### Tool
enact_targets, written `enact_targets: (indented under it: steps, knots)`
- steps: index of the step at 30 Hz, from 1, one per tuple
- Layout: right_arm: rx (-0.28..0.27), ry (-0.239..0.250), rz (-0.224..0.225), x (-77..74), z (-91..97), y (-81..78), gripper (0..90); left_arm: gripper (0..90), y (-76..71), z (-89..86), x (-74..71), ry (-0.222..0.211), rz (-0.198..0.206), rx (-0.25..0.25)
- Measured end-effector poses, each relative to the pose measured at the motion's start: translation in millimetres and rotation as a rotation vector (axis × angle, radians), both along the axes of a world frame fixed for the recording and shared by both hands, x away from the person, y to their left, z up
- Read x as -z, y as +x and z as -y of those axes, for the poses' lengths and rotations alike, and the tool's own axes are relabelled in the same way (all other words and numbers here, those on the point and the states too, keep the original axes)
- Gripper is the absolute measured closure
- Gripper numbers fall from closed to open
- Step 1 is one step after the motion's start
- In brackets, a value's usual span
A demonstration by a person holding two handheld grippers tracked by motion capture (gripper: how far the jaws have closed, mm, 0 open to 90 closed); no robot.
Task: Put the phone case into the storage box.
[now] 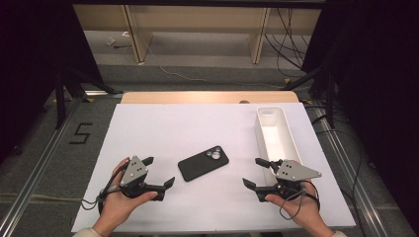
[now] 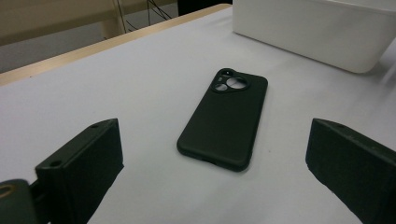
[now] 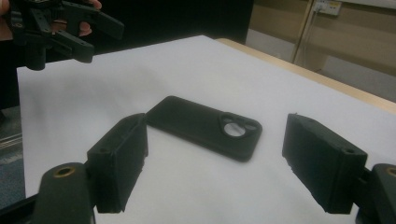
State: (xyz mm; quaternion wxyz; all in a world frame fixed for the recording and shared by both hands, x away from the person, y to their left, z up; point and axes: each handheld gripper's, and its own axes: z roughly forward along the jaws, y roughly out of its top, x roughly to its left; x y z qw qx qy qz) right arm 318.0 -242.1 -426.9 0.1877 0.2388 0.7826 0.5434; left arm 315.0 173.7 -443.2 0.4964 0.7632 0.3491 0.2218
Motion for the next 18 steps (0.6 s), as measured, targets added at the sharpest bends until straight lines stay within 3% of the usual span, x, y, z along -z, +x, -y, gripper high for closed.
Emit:
enact_targets:
  steps: [10,14,18]
  knots:
    - [-0.001,0.001,0.0,-0.2,-0.1,-0.2,23.5,5.3,-0.3,0.4,-0.6,-0.001,0.005,-0.009]
    - [0.001,0.001,0.0,-0.1,-0.9,-0.1,23.6,23.2,3.8,1.8,-4.7,0.013,0.035,-0.058]
    - [0.002,-0.001,0.002,0.5,-2.3,0.6,23.8,53.2,17.8,3.3,-9.2,0.007,0.04,-0.122]
